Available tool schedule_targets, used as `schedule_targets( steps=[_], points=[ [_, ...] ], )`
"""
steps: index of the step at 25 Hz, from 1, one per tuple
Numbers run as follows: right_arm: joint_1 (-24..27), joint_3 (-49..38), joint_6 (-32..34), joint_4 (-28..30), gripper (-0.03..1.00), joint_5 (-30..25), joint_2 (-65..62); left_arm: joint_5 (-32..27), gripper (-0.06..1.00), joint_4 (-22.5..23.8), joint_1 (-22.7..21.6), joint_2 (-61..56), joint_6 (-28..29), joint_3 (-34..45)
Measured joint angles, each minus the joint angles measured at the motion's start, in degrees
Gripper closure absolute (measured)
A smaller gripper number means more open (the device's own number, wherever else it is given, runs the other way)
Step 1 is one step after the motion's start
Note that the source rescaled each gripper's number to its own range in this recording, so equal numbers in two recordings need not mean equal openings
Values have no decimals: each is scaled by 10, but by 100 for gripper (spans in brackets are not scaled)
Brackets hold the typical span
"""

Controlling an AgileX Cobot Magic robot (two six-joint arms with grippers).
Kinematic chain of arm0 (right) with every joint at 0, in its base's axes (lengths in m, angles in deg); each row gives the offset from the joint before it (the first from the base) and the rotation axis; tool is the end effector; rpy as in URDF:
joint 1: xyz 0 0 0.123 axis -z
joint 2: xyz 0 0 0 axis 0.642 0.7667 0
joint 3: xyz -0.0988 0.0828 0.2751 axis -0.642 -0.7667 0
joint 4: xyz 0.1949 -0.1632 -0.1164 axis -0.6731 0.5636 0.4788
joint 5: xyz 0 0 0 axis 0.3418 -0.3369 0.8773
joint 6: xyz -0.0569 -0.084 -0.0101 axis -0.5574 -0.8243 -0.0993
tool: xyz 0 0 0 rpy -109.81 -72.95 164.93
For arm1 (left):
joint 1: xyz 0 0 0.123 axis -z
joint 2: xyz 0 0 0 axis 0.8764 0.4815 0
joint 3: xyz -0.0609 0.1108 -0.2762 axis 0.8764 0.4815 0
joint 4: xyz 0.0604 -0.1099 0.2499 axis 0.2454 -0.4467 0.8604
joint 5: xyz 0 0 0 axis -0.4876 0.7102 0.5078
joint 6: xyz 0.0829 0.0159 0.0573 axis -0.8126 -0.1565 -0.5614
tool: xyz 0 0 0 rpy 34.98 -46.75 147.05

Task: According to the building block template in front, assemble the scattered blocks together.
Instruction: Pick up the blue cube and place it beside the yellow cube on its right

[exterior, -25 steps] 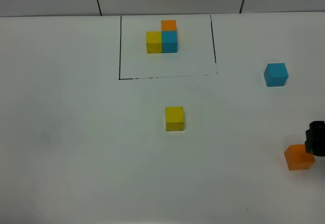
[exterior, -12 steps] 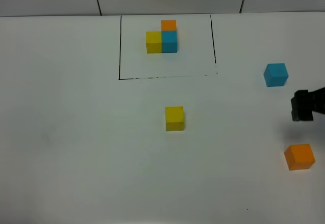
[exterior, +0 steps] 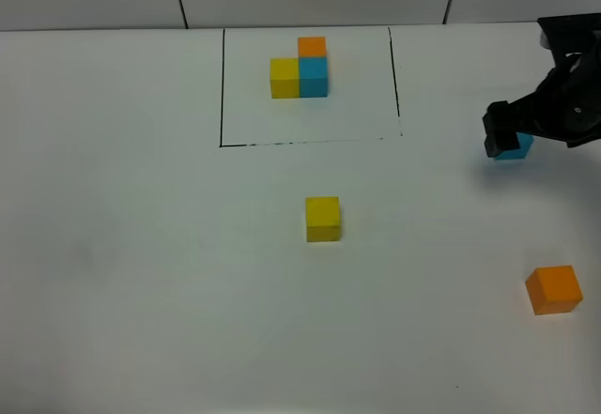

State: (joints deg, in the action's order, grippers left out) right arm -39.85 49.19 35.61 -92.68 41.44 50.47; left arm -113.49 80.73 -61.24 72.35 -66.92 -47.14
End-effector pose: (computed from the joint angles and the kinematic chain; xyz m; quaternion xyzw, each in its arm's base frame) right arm 0.4156 0.0051 0.1795 -0.0590 0.9834 0.0178 0.1708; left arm 0.0090 -0.0068 0.2861 0.0070 0.8525 -0.0347 0.5215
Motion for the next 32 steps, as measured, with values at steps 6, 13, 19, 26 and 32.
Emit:
schedule_targets(
  steps=[6,13,19,26,32],
  points=[
    [-11,73,-2,0,14,-3,61,0,26,0,0,0,0,0],
    [-10,130,12,22,14,-8,115,0,26,0,0,0,0,0],
    [4,164,32,56,14,-37,149,0,26,0,0,0,0,0],
    [24,167,2,32,15,-43,184,0,26,0,0,0,0,0],
    [24,167,-10,12,39,-42,186,0,26,0,0,0,-1,0]
  ],
)
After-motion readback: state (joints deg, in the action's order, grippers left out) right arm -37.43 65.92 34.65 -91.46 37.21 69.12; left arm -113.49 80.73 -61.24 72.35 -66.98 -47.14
